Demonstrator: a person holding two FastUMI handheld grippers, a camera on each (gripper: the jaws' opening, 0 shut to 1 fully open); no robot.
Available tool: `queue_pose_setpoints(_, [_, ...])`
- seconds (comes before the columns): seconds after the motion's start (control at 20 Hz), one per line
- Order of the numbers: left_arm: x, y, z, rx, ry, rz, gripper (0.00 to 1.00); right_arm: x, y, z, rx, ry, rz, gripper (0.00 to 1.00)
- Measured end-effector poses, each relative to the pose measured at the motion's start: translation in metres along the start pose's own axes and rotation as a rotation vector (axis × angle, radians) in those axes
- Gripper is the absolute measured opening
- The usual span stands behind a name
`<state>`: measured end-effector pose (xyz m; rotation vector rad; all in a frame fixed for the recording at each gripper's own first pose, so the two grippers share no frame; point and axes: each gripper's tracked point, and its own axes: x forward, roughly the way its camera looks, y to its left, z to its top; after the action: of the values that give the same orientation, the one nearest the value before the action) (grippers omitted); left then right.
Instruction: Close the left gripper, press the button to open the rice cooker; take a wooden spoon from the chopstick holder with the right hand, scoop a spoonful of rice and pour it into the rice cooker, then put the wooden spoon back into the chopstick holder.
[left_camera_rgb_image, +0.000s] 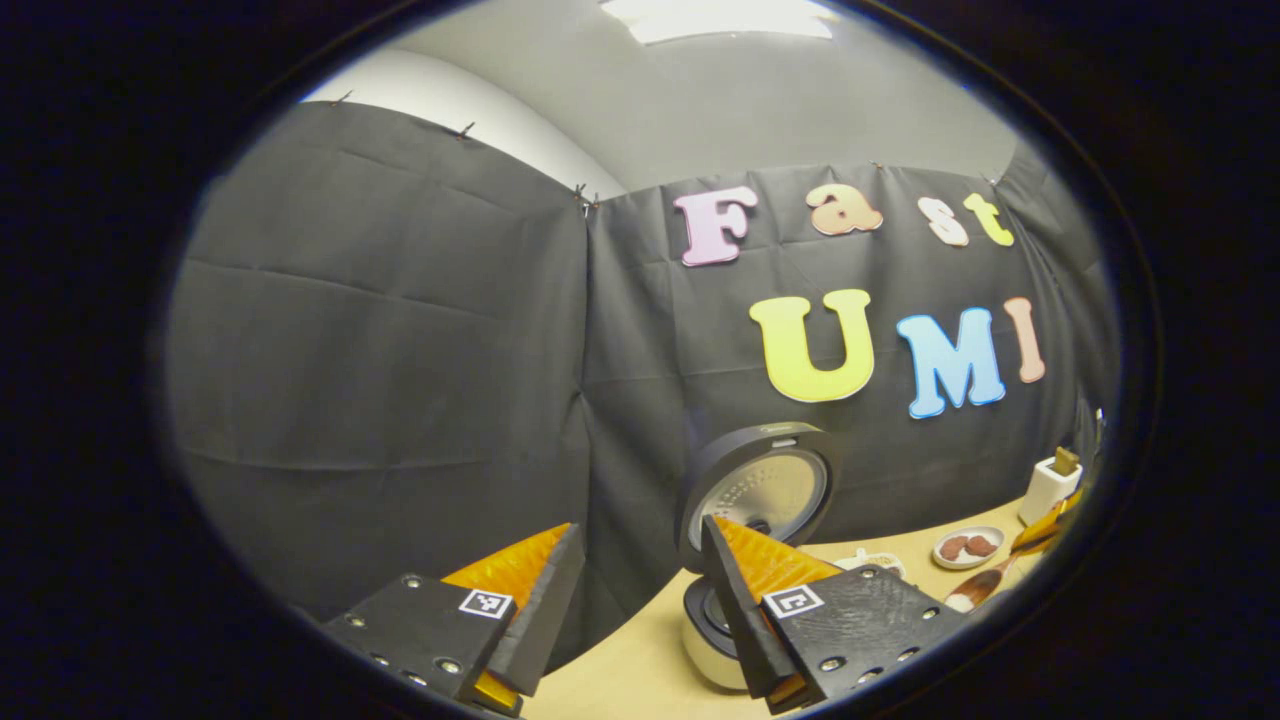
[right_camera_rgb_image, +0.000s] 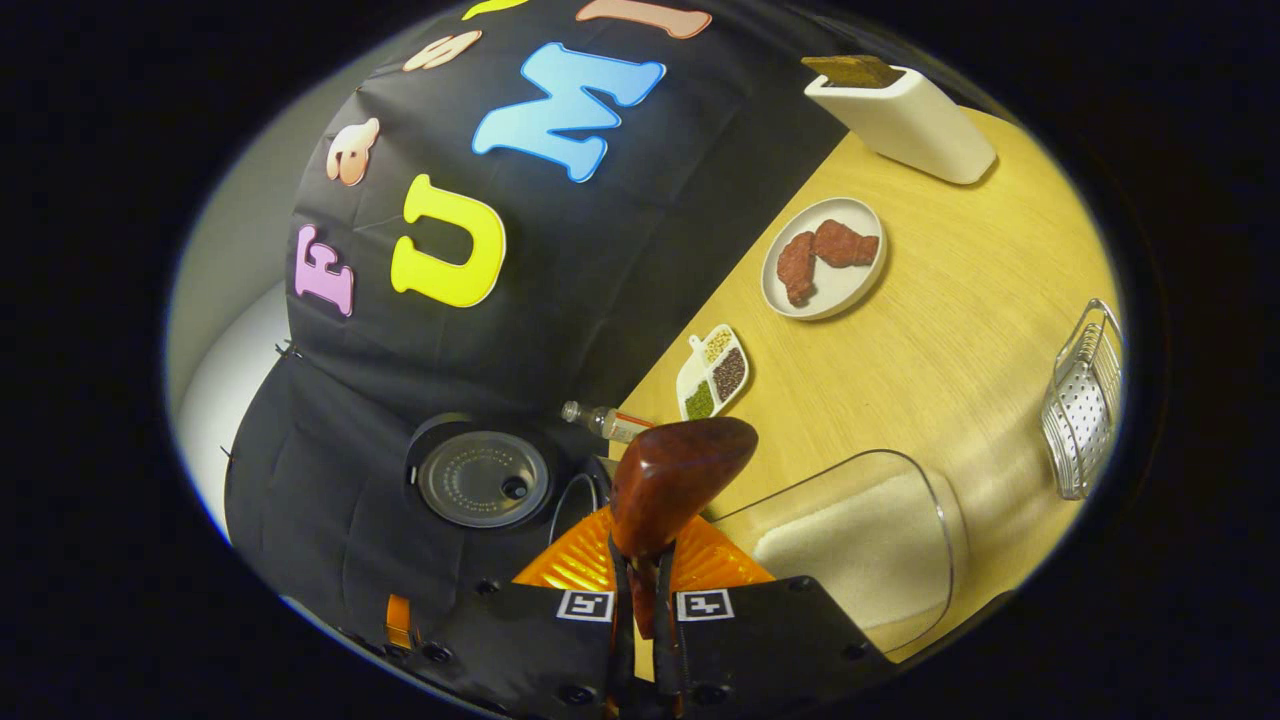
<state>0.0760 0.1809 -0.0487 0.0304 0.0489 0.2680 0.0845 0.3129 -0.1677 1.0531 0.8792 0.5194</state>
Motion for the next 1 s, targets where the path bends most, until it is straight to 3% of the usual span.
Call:
queue_pose_setpoints(0.2, [0.006, 0.016, -0.001, 0.001, -0.003, 0.021, 0.75, 0.025, 0.039, -0.006, -0.002, 0.016, 0.061, 0.08])
queue_pose_setpoints(0.25, [0.008, 0.021, -0.004, 0.002, -0.002, 0.026, 0.75, 0.032, 0.047, -0.007, -0.003, 0.017, 0.073, 0.05])
queue_pose_setpoints(0.3, [0.007, 0.025, -0.005, 0.003, 0.000, 0.032, 0.75, 0.039, 0.058, -0.009, -0.005, 0.019, 0.088, 0.09])
queue_pose_setpoints(0.35, [0.008, 0.030, -0.008, 0.003, 0.004, 0.039, 0.75, 0.045, 0.067, -0.013, -0.002, 0.022, 0.103, 0.05])
queue_pose_setpoints(0.4, [0.008, 0.034, -0.010, 0.001, 0.010, 0.045, 0.75, 0.054, 0.075, -0.016, -0.004, 0.028, 0.114, 0.09])
queue_pose_setpoints(0.45, [0.008, 0.038, -0.013, -0.001, 0.014, 0.051, 0.75, 0.062, 0.083, -0.019, -0.013, 0.034, 0.123, 0.05])
queue_pose_setpoints(0.5, [0.008, 0.042, -0.015, -0.002, 0.018, 0.057, 0.76, 0.071, 0.089, -0.022, -0.027, 0.040, 0.127, 0.08])
queue_pose_setpoints(1.0, [-0.002, 0.079, -0.039, 0.003, 0.069, 0.126, 0.76, 0.147, 0.116, -0.055, -0.155, 0.068, 0.118, 0.08])
